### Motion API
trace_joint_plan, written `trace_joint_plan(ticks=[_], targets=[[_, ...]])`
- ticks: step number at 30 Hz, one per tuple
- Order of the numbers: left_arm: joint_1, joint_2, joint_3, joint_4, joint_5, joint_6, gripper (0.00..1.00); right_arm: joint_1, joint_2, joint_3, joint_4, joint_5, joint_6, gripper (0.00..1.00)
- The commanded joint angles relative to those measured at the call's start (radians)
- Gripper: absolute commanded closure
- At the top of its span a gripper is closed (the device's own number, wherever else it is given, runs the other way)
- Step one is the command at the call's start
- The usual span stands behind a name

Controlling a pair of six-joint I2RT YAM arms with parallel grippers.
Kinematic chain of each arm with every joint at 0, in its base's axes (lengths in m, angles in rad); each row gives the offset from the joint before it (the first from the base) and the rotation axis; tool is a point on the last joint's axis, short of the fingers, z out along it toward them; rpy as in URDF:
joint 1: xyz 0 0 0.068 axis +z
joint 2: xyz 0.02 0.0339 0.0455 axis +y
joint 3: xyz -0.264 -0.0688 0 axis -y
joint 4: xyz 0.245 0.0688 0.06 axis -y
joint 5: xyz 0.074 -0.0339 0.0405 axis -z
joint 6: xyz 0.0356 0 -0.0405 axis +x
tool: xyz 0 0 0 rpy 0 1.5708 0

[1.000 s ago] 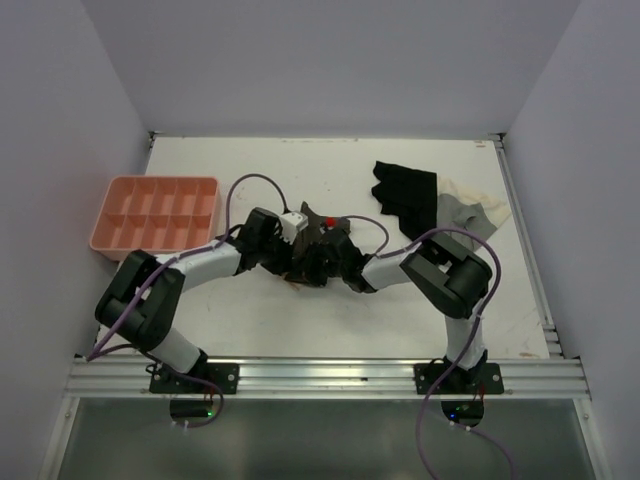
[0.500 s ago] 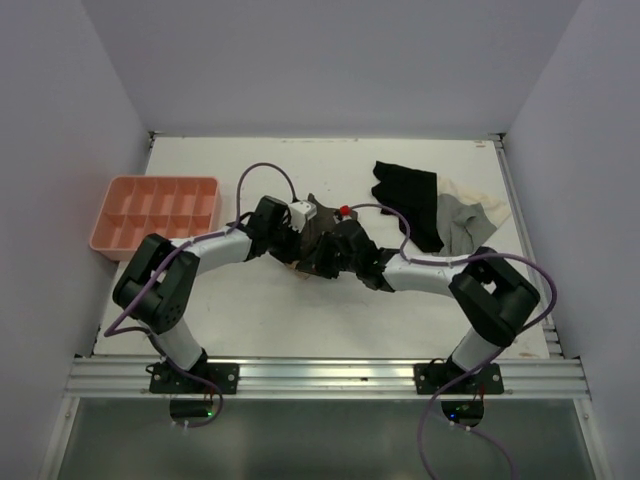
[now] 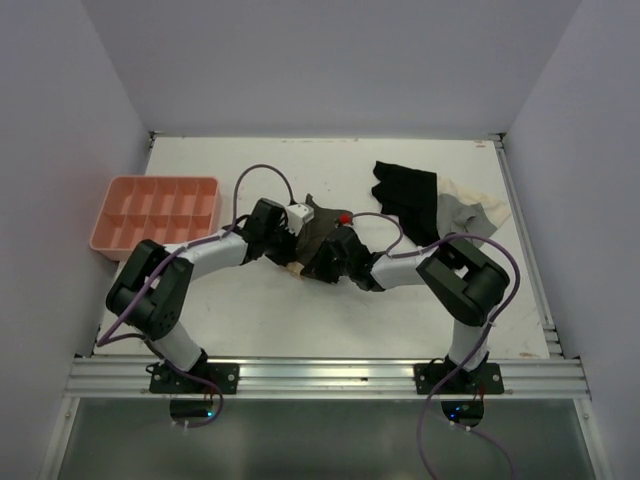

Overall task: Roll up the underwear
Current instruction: Fold the underwear

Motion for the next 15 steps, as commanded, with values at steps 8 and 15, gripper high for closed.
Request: trace_joint_plan(ticks=[8,15], targets=[[-0.074,-0.122,-0.055,-0.047,-0.055,0.068,1.00,-0.004,0.052,-0.015,0.030,0.021,0.009,0.92],[-0.094,-0.130,-0.049,-0.044,-0.081,0.063,1.00,-0.004,0.046,-0.018,0.030,0.012,0.004,0.92]])
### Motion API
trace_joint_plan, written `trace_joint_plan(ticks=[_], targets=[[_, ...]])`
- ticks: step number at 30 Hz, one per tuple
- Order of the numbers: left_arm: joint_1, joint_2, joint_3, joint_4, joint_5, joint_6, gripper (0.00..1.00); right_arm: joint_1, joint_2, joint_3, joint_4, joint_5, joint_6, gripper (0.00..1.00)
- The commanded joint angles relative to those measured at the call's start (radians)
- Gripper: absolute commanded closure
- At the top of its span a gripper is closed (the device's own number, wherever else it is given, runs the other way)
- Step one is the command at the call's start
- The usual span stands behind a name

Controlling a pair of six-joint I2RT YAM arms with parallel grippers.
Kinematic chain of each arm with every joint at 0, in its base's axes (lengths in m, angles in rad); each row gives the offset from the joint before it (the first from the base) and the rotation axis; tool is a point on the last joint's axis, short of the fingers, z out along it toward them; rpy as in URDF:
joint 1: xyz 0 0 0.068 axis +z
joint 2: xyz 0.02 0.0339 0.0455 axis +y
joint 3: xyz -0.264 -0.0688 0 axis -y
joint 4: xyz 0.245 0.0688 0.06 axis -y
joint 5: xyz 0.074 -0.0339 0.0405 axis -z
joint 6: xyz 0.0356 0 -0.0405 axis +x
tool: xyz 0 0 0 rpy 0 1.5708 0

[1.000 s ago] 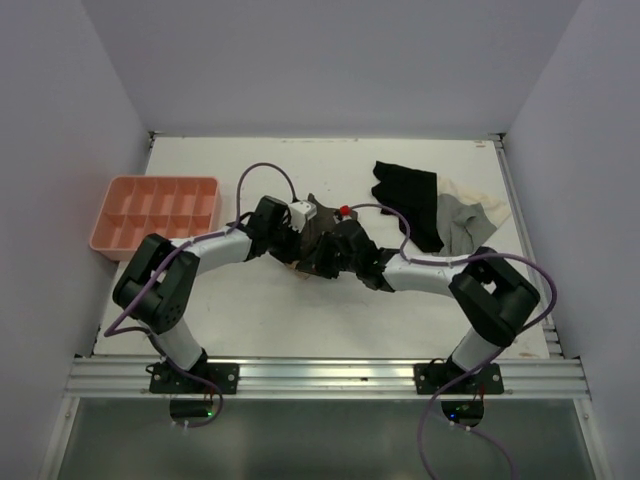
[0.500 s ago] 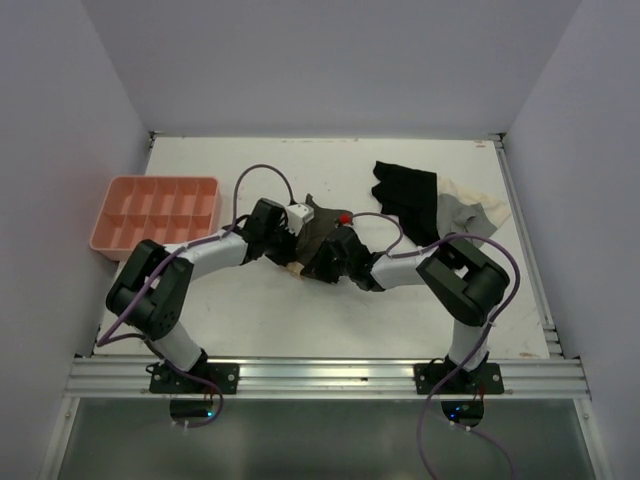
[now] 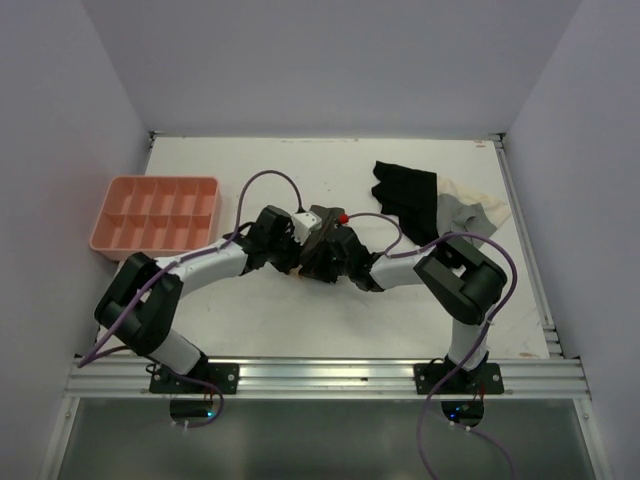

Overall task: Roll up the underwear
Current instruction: Fold the underwear

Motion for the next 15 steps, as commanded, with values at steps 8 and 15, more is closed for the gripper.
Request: trace_joint_plan(ticks=[8,15], targets=[[-0.009,0.131,0.045,-0.011,0.006,-0.013,1.00,-0.004,-0.034,-0.062,0.026,0.000,0.003,0.88],[0.003,0.203,0.070,-0.059,0.021,-0.023,1.00,-0.036,-0.292,-0.165,-0.069,0.089,0.009,0.73]])
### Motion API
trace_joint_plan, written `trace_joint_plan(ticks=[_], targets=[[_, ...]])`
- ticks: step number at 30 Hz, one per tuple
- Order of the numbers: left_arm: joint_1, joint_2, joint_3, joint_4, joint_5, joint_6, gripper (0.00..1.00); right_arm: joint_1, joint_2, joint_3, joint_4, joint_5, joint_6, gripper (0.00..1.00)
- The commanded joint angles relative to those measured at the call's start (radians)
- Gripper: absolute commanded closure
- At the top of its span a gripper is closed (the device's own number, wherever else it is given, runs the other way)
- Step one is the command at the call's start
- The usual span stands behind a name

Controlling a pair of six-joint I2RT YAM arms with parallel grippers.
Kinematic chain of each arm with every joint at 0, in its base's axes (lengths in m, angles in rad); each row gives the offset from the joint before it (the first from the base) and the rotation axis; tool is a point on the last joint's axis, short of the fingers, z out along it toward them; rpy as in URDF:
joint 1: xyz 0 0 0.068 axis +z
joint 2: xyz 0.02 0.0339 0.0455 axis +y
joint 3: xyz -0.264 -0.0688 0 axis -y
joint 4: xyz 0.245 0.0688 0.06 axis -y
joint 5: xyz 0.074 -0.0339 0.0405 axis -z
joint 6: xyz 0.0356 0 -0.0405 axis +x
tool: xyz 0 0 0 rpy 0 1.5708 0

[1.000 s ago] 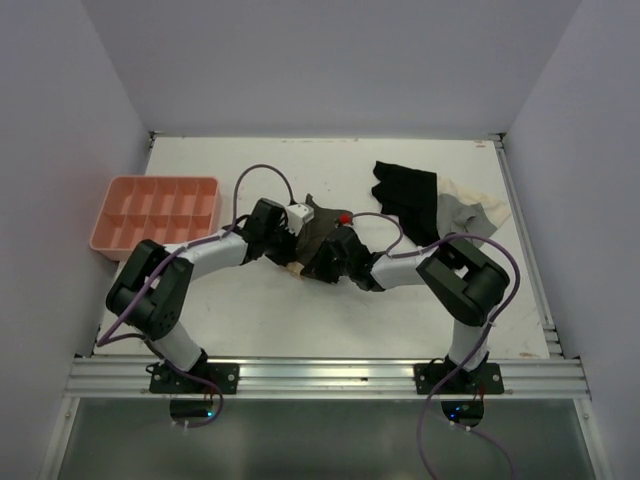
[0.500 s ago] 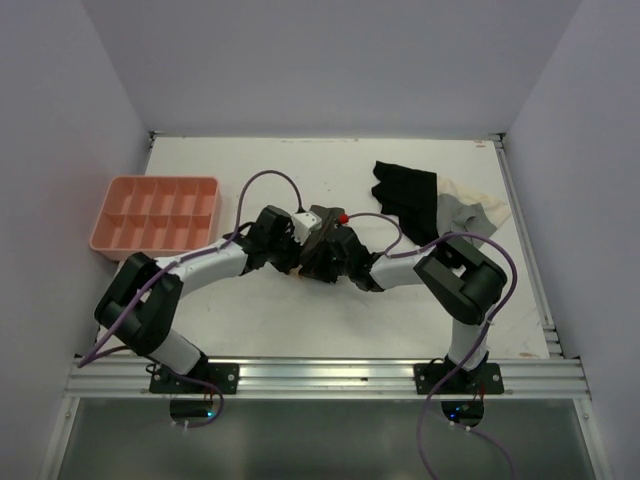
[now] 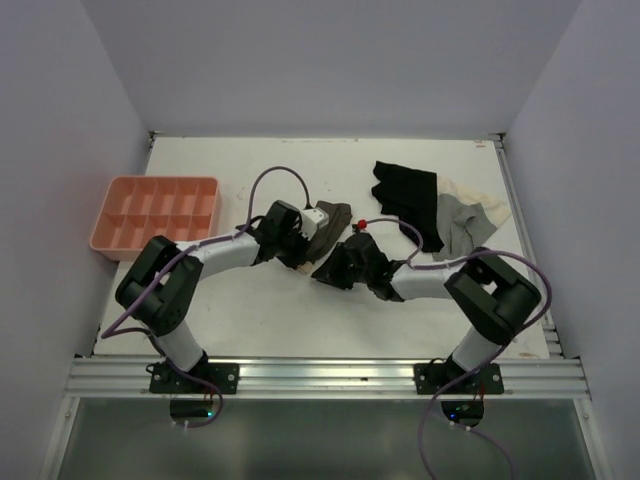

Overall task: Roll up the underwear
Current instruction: Fold the underwear

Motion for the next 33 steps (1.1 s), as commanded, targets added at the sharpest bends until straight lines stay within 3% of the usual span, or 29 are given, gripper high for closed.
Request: trace_joint_plan(ticks=[1,5,8,21,33], targets=[[0.008,0.055,-0.021,-0.086,0.014,-0.008,1.00,-0.036,-0.185,-0.053,-0.081,0.088,0.001,0.71],[0.015,0.050,-0.021,-0.122,0.014,0.027,0.96,-0.111,-0.331,-0.049,-0.222,0.212,-0.036,0.66],[0.014,0.046,-0.033,-0.155,0.020,0.056,0.95,-0.159,-0.322,0.019,-0.297,0.237,-0.085,0.64],[0.012,-0.005,-0.059,-0.245,-0.015,0.257,0.93,-0.229,-0.059,0.220,-0.252,0.209,-0.105,0.57],[0.012,-0.020,-0.095,-0.209,-0.012,0.269,0.84,-0.260,0.128,0.350,-0.201,0.123,-0.073,0.57]])
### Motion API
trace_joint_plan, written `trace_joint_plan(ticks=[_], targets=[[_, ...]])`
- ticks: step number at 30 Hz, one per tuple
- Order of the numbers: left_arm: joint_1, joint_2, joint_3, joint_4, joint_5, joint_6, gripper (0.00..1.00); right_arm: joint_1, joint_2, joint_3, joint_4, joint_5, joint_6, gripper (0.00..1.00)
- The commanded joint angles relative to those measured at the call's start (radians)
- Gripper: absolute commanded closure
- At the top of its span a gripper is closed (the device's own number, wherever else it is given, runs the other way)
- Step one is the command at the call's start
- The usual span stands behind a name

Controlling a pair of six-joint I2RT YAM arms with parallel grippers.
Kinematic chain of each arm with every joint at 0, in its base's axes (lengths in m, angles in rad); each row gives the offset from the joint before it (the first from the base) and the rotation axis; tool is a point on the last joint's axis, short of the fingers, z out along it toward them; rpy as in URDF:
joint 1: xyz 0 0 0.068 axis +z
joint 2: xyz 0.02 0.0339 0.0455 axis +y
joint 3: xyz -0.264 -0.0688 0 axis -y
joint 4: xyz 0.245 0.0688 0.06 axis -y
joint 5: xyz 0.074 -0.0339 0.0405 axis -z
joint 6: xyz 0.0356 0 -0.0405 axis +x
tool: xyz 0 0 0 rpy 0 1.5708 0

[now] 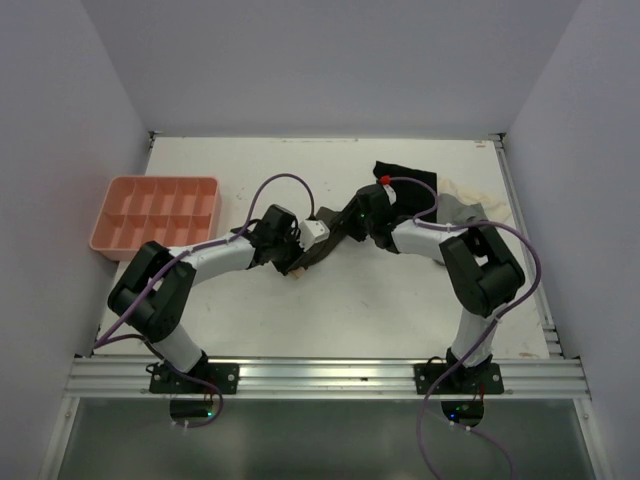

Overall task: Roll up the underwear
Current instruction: Fold the underwear

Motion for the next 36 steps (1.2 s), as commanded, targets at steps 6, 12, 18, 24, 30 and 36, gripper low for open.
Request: trace_joint_plan(ticks=[6,12,18,24,30,36], targets=[[0.002,0.024,-0.065,-0.125,-0.034,0.024,0.79,0.002,0.071,0.037,0.062,-0.030,0.030,0.55],[0.001,0.030,-0.073,-0.113,-0.039,0.021,0.78,0.002,0.085,0.049,0.084,-0.036,0.033,0.57],[-0.001,0.033,-0.074,-0.112,-0.043,0.020,0.74,0.002,0.057,0.051,0.085,-0.022,0.025,0.59],[-0.001,0.038,-0.076,-0.110,-0.045,0.020,0.68,0.002,0.069,0.078,0.067,-0.016,0.009,0.59],[-0.001,0.038,-0.082,-0.096,-0.071,0.017,0.54,0.002,0.103,0.103,0.072,-0.027,0.013,0.62],[-0.001,0.044,-0.080,-0.099,-0.091,0.020,0.49,0.002,0.132,0.143,0.013,-0.018,0.006,0.68]])
